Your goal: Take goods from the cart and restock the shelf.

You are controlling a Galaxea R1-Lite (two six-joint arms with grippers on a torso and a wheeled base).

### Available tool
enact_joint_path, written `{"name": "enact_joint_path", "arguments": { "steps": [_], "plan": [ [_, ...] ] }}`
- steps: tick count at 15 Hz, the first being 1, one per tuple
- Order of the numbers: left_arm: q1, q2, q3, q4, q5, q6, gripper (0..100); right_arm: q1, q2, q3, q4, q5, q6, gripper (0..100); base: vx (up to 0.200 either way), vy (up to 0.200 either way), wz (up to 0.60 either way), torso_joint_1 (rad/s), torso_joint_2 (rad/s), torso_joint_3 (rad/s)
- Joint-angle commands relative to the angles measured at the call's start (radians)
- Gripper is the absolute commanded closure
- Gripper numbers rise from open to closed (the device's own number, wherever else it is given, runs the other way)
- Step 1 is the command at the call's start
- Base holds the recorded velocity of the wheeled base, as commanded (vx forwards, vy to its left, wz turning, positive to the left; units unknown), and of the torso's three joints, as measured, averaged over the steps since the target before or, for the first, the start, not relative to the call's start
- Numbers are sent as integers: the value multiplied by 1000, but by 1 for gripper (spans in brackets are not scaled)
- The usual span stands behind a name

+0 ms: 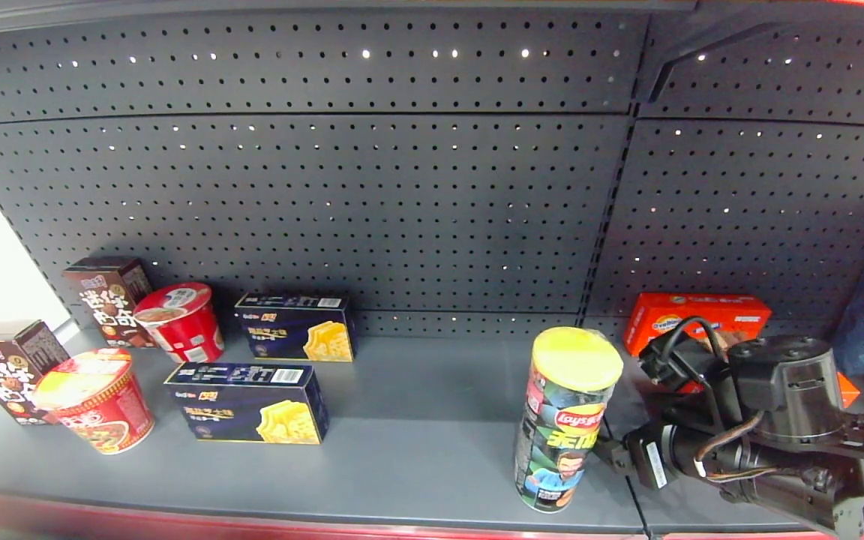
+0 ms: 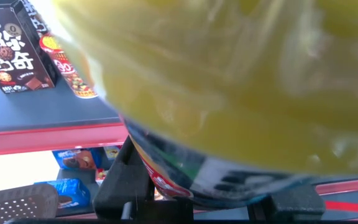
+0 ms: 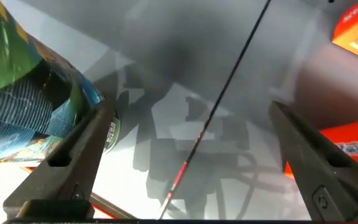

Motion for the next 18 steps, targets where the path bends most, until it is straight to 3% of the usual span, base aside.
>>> {"name": "enact_joint_path", "arguments": {
  "steps": [1, 13, 18],
  "plan": [
    [0, 1, 0, 0, 0, 0, 100, 12, 15, -7, 0, 0, -1, 0, 0, 0, 0, 0, 0, 0],
    [-1, 1, 6, 0, 0, 0, 100, 55, 52, -12, -20, 1, 2, 0, 0, 0, 0, 0, 0, 0],
    [0, 1, 7, 0, 2, 0, 100, -39, 0, 53, -20, 1, 6, 0, 0, 0, 0, 0, 0, 0]
  ]
}}
